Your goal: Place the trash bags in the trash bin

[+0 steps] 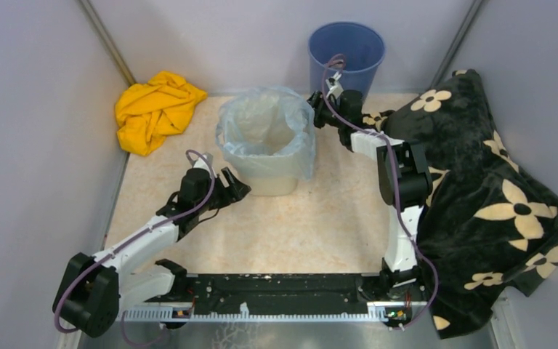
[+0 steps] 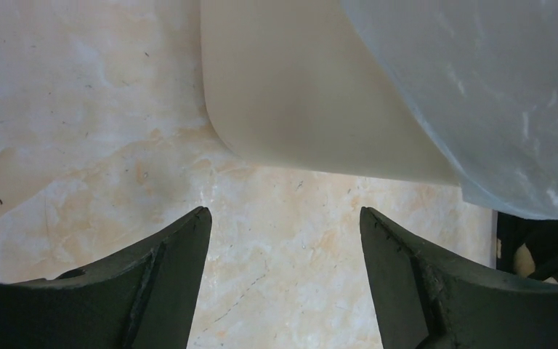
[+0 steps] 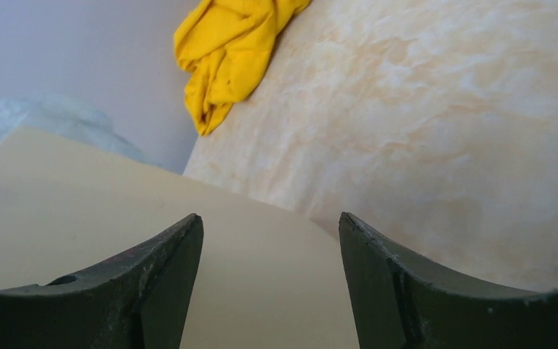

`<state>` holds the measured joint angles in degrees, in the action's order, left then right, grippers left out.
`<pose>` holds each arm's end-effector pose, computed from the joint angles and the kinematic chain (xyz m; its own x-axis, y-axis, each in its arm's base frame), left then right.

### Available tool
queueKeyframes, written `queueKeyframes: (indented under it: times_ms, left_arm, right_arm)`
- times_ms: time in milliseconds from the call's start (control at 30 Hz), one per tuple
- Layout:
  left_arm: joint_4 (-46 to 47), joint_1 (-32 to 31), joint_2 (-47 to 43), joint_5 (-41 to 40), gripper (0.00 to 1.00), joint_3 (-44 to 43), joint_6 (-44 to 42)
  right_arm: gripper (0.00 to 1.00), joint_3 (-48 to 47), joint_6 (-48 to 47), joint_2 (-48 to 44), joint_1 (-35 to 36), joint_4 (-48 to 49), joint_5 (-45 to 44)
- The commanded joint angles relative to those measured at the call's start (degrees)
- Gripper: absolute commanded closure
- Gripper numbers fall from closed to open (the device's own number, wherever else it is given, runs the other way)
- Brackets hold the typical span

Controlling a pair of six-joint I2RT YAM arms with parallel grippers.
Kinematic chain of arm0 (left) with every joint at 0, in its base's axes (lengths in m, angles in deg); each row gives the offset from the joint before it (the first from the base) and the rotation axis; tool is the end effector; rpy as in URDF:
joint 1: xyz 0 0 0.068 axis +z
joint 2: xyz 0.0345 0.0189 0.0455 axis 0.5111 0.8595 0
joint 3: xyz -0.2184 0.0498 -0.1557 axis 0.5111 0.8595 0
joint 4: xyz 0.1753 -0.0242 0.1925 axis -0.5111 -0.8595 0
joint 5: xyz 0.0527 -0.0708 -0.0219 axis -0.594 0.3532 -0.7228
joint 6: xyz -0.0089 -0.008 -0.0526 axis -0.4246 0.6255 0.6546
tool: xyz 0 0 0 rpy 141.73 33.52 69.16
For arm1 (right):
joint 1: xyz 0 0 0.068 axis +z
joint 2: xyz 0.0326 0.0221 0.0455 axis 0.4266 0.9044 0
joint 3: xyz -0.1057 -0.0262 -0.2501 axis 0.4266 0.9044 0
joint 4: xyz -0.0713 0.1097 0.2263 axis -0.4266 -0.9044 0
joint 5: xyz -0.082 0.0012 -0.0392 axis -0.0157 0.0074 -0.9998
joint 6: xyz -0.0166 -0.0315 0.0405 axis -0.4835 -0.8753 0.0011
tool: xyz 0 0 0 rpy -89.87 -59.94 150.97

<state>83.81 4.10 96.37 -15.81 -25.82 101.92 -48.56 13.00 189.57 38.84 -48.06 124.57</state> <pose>0.1951 -0.0999 0.1974 -0.6620 -0.4127 -0.6256 0.0608 0.8025 -0.5936 0.4557 0.1328 0.2224 -0.6622 0.4018 -0.6324 -0.4402 0.4744 0.7624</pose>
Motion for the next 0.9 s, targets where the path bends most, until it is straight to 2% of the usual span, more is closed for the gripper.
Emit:
queueKeyframes:
  times_ms: [0, 267, 567, 667, 733, 867]
  left_arm:
    - [4.0, -0.3, 1.4, -2.4, 0.18, -2.7, 0.7]
    - [2.6, -0.2, 7.6, -8.7, 0.17, -5.9, -0.5]
    - [4.0, 1.8, 9.6, -10.9, 0.16, -5.9, -1.5]
    - [3.5, 4.3, 8.9, -10.6, 0.16, -5.6, -1.9]
    - [3.2, 6.2, 7.7, -10.0, 0.16, -5.0, -2.2]
    - [3.6, 9.7, 6.6, -9.8, 0.16, -4.4, -2.9]
  right_arm:
    - [0.31, 1.0, 1.1, -0.5, 1.5, 7.3, 3.3]
    - [0.32, 16.7, 0.8, -8.5, 2.8, 13.7, 3.5]
    - [0.33, 32.1, -3.6, -20.0, 4.2, 14.3, 2.3]
    - [0.33, 33.2, -6.1, -24.1, 4.3, 6.7, -3.0]
    - [0.33, 32.7, -8.8, -27.3, 4.1, -0.2, -10.9]
    - [0.32, 31.2, -8.9, -29.3, 2.7, -2.4, -17.0]
